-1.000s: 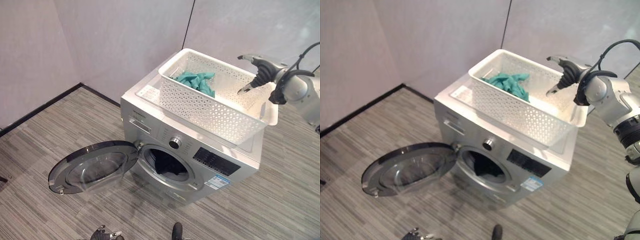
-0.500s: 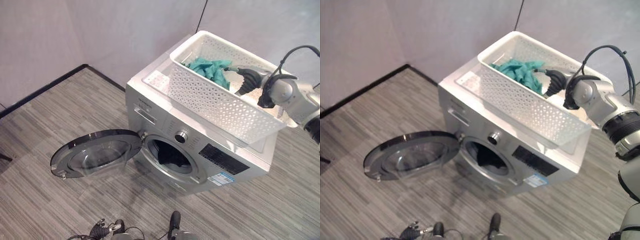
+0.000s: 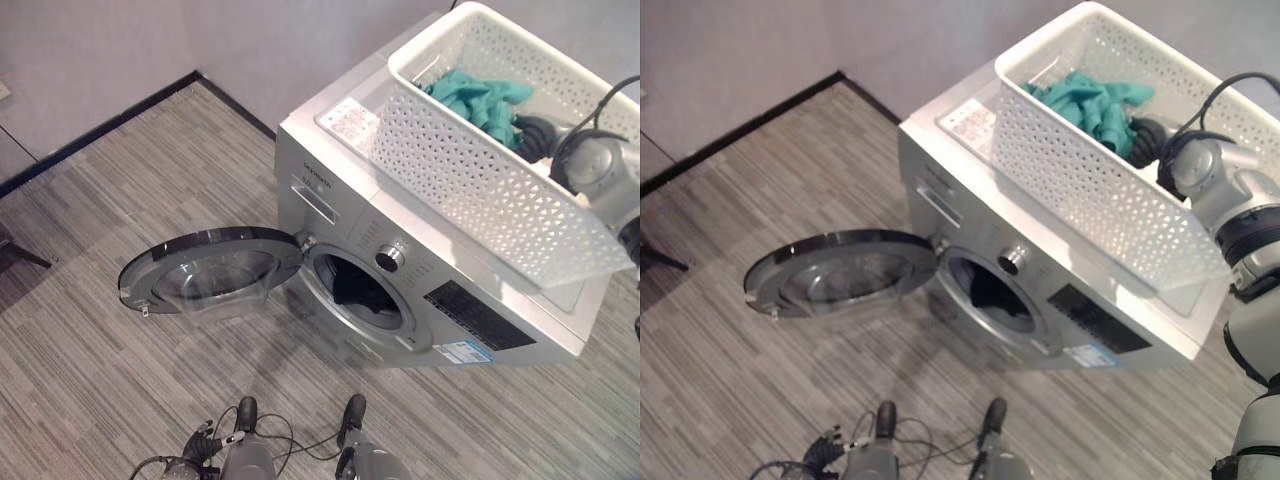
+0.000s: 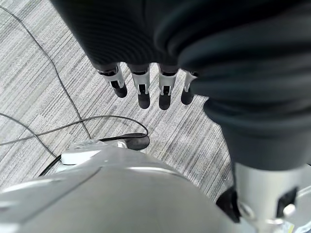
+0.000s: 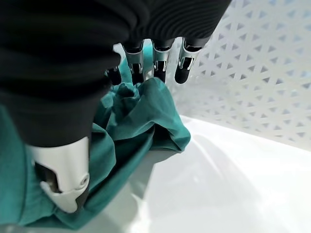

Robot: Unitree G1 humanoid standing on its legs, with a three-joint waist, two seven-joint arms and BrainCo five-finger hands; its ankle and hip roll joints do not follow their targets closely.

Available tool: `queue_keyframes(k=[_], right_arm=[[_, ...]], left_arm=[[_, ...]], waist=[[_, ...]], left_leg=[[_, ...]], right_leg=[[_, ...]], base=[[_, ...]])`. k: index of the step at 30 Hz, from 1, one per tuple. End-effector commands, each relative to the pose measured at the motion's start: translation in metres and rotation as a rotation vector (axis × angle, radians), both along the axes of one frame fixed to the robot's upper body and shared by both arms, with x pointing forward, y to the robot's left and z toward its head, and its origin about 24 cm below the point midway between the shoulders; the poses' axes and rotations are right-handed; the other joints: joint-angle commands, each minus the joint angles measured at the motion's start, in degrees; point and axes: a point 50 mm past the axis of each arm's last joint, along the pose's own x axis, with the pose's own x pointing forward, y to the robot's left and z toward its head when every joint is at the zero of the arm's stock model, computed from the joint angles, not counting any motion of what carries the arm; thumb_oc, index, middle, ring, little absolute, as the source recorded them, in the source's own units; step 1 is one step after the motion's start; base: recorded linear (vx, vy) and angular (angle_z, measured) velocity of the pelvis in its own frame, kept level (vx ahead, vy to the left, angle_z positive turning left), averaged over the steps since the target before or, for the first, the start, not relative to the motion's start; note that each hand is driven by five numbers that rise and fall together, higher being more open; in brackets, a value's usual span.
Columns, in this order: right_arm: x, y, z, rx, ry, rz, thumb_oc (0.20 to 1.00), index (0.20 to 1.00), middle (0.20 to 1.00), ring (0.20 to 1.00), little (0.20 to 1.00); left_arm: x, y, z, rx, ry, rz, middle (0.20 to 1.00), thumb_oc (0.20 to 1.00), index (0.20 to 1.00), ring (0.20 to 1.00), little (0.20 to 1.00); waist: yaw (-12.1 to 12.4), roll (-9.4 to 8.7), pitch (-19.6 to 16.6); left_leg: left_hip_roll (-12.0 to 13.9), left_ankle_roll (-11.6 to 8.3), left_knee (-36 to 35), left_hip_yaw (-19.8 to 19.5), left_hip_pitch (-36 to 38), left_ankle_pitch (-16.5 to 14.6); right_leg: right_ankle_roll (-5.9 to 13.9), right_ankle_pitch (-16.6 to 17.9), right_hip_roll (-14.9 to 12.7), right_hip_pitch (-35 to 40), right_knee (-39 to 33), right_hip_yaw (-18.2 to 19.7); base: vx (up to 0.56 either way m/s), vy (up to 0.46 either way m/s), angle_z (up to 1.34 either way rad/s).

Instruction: Grab the laundry basket,head to the washer,open it,put in the laundry and shut it.

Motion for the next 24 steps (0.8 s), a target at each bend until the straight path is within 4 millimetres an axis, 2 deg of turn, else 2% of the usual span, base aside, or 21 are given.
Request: queue_keyframes(k=[1, 6, 7, 8, 12, 14, 24], right_arm=[[0.004, 0.005, -0.008, -0.088, 0.053, -0.01, 1.0, 1.0, 1.0, 1.0, 1.0], [0.003, 0.003, -0.018, -0.077, 0.095, -0.005, 1.0, 1.0, 1.0, 1.0, 1.0], [0.003, 0.003, -0.018, -0.077, 0.095, -0.005, 0.721, 0.721, 0.721, 0.721, 0.721], [0.003, 0.004, -0.019, -0.067, 0.098, 0.002, 0.2, 0.2, 0.2, 0.2, 0.2], [0.002, 0.002, -0.017, -0.052, 0.081, -0.001, 0.2, 0.2, 0.2, 0.2, 0.2], [-0.001, -0.011, -0.004, 0.03, -0.036, -0.053, 0.2, 0.2, 0.2, 0.2, 0.2], [-0.017, -0.039, 0.028, 0.298, -0.362, -0.135, 0.2, 0.2, 0.2, 0.2, 0.2]], left_arm=[[0.026, -0.019, 0.006, -0.043, -0.09, -0.046, 1.0, 1.0, 1.0, 1.0, 1.0], [0.024, -0.016, 0.006, -0.034, -0.082, -0.035, 1.0, 1.0, 1.0, 1.0, 1.0], [0.024, -0.016, 0.006, -0.034, -0.082, -0.035, 1.0, 1.0, 1.0, 1.0, 1.0], [0.024, -0.016, 0.005, -0.032, -0.078, -0.034, 1.0, 1.0, 1.0, 1.0, 1.0], [0.024, -0.015, 0.006, -0.027, -0.077, -0.031, 1.0, 1.0, 1.0, 1.0, 1.0], [0.023, -0.013, 0.005, -0.019, -0.069, -0.025, 1.0, 1.0, 1.0, 1.0, 1.0], [0.017, -0.007, 0.003, 0.021, -0.03, -0.043, 1.0, 1.0, 1.0, 1.0, 1.0]], waist=[[2.2, -0.34, 2.55], [2.34, -0.33, 2.34], [2.33, -0.33, 2.35], [2.21, -0.4, 2.09], [2.09, -0.52, 1.85], [1.84, -0.78, 1.17], [0.84, -1.72, -2.51]], left_leg=[[-1.07, -0.63, -2.71, -6.05, -2.54, 3.22], [-1.18, -0.58, -2.86, -6.17, -2.5, 3.18], [-1.19, -0.58, -2.86, -6.18, -2.5, 3.18], [-1.25, -0.55, -2.86, -6.16, -2.3, 3.01], [-1.32, -0.45, -2.86, -6.21, -1.99, 2.82], [-1.49, -0.21, -2.86, -5.93, -1.03, 2.33], [-1.78, 0.57, -2.8, -5.29, 3.49, 0.09]], right_leg=[[2.54, -7.62, 1.3, 2.34, 0.78, -0.95], [2.47, -7.79, 1.26, 2.59, 0.78, -1.13], [2.47, -7.79, 1.26, 2.6, 0.78, -1.14], [2.51, -7.92, 1.27, 2.9, 0.66, -1.24], [2.53, -7.99, 1.26, 3.18, 0.64, -1.23], [2.6, -8.03, 1.22, 3.94, 0.63, -1.0], [2.7, -9.02, 1.34, 8.38, 0.64, -1.02]], base=[[0.01, -0.012, 0.11], [0.01, -0.005, 0.07], [0.0, 0.0, 0.0], [0.0, 0.0, 0.0], [0.0, 0.0, 0.0], [0.0, 0.0, 0.0], [0.04, 0.004, 0.0]])
